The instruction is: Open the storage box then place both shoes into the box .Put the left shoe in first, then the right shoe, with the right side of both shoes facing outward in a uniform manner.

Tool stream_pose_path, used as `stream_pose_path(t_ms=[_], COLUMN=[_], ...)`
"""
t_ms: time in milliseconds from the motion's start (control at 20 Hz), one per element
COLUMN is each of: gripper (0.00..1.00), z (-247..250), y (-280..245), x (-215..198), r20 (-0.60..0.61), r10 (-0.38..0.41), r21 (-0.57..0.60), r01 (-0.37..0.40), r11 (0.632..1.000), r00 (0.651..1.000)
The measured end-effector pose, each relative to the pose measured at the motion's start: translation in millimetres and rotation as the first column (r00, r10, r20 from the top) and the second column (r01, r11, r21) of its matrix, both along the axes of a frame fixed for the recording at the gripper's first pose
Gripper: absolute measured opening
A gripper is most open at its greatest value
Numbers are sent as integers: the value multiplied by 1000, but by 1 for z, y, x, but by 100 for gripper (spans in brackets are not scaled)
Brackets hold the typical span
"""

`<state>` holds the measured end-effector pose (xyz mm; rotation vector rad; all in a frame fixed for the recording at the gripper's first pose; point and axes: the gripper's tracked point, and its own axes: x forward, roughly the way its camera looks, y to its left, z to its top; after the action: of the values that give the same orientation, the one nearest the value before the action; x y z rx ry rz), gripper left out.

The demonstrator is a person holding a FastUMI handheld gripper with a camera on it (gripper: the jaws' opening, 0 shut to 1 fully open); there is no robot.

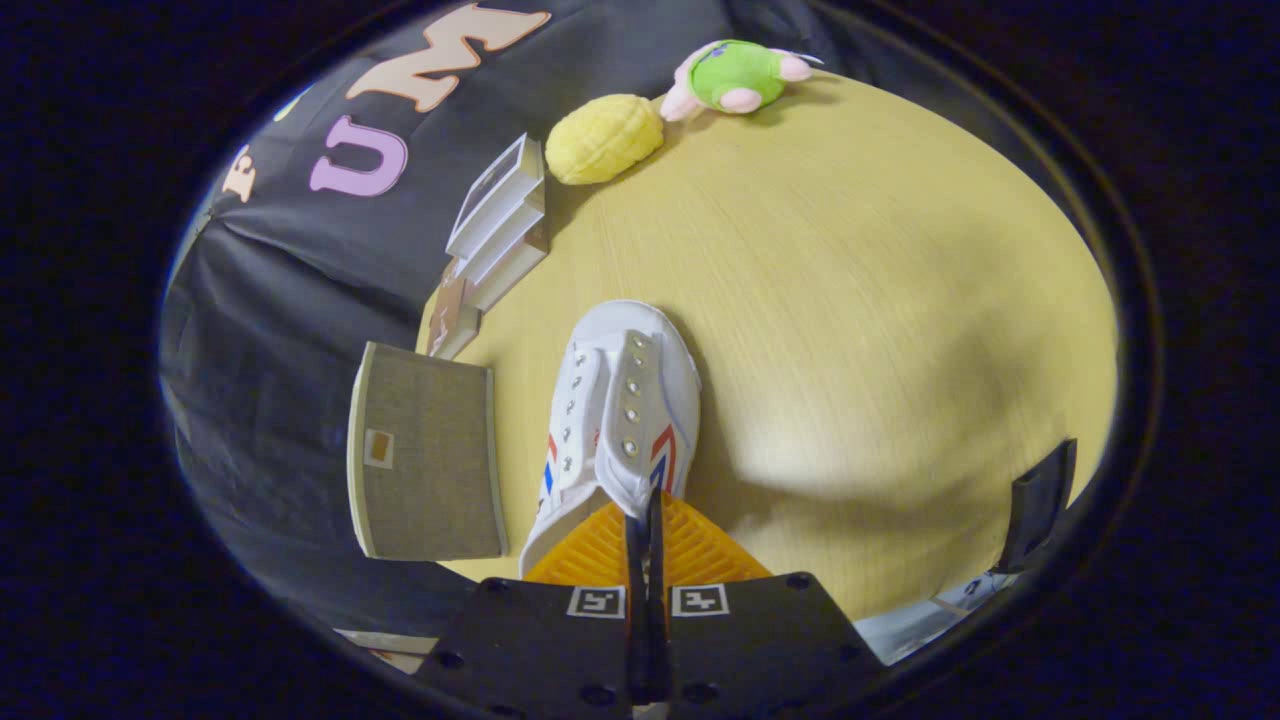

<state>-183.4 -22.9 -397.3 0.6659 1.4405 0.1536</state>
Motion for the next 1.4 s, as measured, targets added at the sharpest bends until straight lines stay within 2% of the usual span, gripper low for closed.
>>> stream_pose_path(t_ms=[250,400,450,600,800,950,1050,1150,1200,1300,1400], gripper=[6,9,19,21,22,21,25,25,25,10,4], z=[-4,-7,-9,-11,-12,-13,-24,-25,-23,-21,-22], y=[2,7,7,6,4,2,2,12,4,1,3], x=[-14,-18,-20,-21,-22,-22,-35,-30,-31,-30,-28], r20=[-50,-76,-89,-128,-142,-163,-220,-203,-205,-208,-197], r10=[66,79,86,111,203,239,282,273,292,285,295], r21=[-15,-7,-10,-58,-161,-198,-233,-229,-252,-249,-242], r01=[-67,-80,-87,-119,-225,-270,-331,-316,-339,-332,-338], r11=[998,997,996,991,961,942,915,921,906,910,910], r00=[997,994,992,986,969,957,934,940,934,936,935])
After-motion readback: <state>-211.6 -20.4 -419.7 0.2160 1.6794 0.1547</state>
